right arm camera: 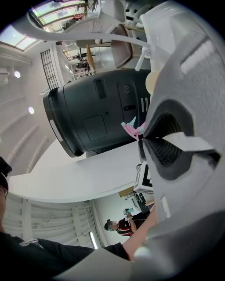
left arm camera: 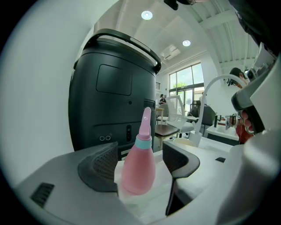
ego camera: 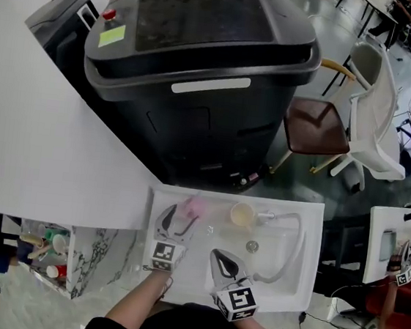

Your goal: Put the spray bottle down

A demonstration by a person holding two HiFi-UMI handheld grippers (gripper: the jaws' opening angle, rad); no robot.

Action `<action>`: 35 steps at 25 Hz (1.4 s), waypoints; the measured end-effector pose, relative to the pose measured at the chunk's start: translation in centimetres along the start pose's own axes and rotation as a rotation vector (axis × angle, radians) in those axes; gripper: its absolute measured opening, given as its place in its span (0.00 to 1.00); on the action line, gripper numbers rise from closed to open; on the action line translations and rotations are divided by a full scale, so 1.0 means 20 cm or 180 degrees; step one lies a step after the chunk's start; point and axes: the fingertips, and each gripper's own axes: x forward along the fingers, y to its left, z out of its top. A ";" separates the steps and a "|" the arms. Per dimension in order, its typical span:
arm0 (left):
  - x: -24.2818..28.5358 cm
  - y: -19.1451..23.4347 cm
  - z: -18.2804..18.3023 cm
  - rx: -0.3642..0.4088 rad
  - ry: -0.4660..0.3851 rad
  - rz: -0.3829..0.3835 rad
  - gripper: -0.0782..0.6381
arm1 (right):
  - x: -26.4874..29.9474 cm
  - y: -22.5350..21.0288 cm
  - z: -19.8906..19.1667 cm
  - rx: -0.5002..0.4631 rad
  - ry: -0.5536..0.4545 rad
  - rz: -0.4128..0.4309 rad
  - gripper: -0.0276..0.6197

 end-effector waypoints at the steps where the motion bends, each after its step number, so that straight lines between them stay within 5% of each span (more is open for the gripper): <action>1: -0.04 -0.01 0.03 -0.0071 -0.0037 -0.0025 0.55 | -0.01 0.01 0.00 -0.0006 -0.0012 -0.0018 0.04; 10: -0.56 -0.23 0.29 -0.0605 -0.0385 -0.0356 0.50 | -0.22 0.12 0.01 -0.0010 -0.0183 -0.0339 0.04; 17: -1.13 -0.40 0.39 -0.0674 -0.0399 -0.0264 0.17 | -0.49 0.35 0.04 -0.0225 -0.0336 -0.0410 0.04; 26: -1.72 -0.55 0.38 -0.0684 -0.0412 -0.0099 0.14 | -0.79 0.70 -0.05 -0.0346 -0.0359 -0.0441 0.04; 35: -2.00 -0.74 0.30 -0.0588 -0.0400 -0.0160 0.14 | -1.05 0.95 -0.16 -0.0501 -0.0435 -0.0512 0.04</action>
